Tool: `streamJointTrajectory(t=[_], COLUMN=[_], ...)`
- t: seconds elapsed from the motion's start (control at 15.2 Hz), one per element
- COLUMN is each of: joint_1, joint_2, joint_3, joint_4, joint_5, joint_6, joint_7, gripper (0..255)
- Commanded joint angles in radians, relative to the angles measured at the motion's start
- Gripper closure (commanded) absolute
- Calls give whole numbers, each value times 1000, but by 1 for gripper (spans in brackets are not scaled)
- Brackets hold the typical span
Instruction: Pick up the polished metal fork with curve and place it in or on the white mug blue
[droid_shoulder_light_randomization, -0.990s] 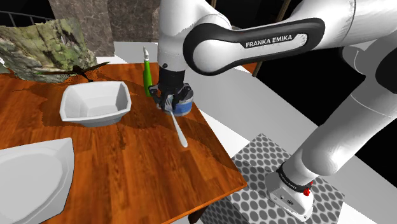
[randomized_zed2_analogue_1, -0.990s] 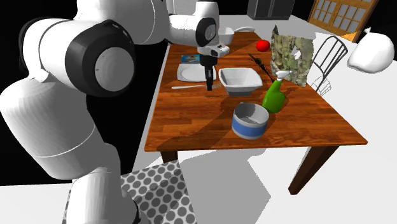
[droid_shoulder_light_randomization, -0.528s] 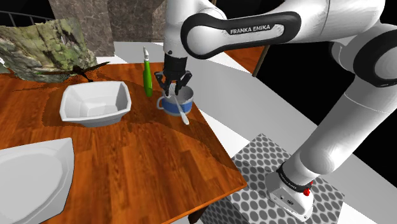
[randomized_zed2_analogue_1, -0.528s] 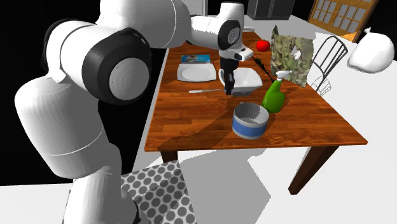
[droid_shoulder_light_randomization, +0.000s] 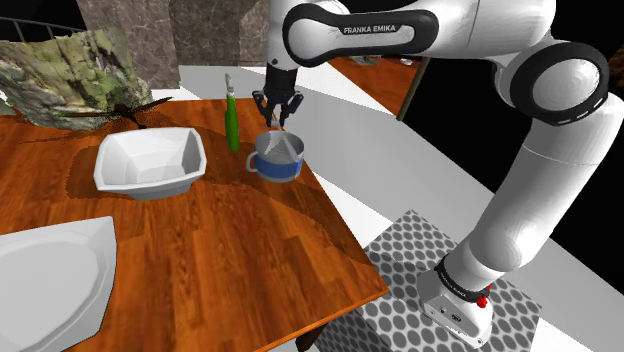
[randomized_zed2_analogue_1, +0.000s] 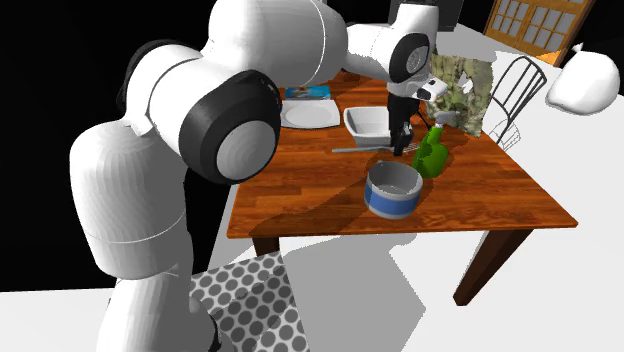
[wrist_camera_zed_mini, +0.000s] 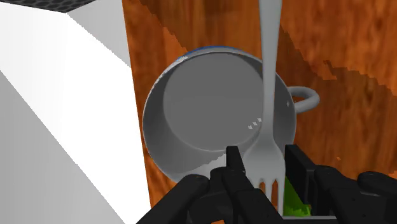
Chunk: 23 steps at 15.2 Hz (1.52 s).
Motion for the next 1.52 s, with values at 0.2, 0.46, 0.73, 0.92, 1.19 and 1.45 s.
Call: streamJointTrajectory(t=[0.2,0.46,0.73,0.92,1.19,1.45], joint_1=[-11,-11,-10,-10,-9,-9], joint_2=[26,36,49,56,56,56], joint_3=[-12,-15,-18,-20,-20,-20], joint_4=[-29,-71,-108,-124,-124,-124], joint_5=[-13,-21,-31,-36,-36,-36], joint_6=[53,102,151,173,173,173], joint_7=[-14,-7,0,4,4,4], gripper=[255,255,255,255,255,0])
